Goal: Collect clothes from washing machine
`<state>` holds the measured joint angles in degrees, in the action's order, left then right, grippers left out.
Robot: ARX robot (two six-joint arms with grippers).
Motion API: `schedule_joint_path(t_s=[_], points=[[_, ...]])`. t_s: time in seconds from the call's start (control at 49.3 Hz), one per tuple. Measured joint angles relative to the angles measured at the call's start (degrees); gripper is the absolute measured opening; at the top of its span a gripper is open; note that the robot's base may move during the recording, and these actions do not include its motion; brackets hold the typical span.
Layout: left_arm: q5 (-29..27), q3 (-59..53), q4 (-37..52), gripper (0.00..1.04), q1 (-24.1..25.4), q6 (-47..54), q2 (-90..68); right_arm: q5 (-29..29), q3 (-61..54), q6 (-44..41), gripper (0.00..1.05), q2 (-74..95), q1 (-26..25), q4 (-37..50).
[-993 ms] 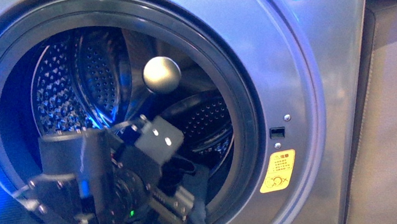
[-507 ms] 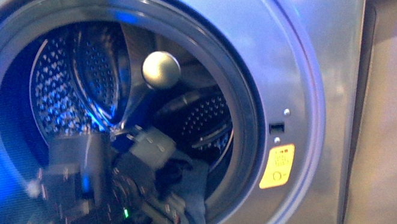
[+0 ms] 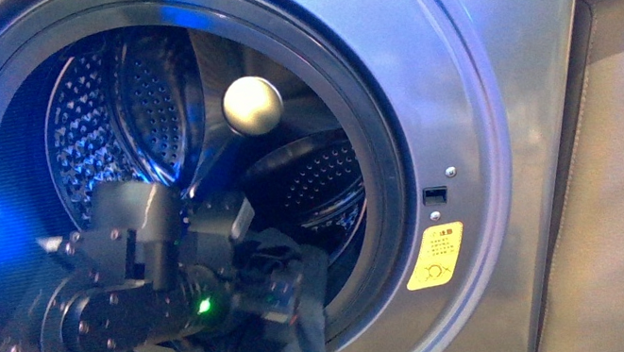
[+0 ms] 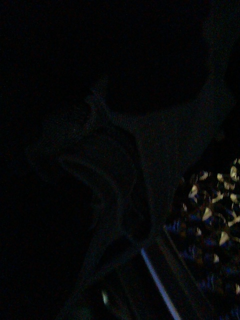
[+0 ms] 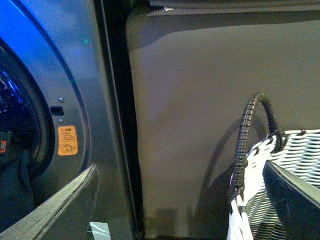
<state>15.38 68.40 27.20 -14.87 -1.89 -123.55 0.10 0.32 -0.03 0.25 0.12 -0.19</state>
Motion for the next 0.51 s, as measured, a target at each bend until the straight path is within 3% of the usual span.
schedule_joint_path(t_s=[0.304, 0.405, 0.507], points=[[4.8, -0.1, -1.8, 0.98, -1.2, -10.8, 0.9, 0.0, 0.0, 0.0, 0.97, 0.0, 0.0, 0.0], [4.1, -0.1, -3.0, 0.98, -1.4, -11.1, 0.9, 0.0, 0.0, 0.0, 0.97, 0.0, 0.0, 0.0], [-0.9, 0.4, -5.5, 0.98, -2.0, -7.8, 0.9, 0.0, 0.0, 0.0, 0.97, 0.0, 0.0, 0.0]])
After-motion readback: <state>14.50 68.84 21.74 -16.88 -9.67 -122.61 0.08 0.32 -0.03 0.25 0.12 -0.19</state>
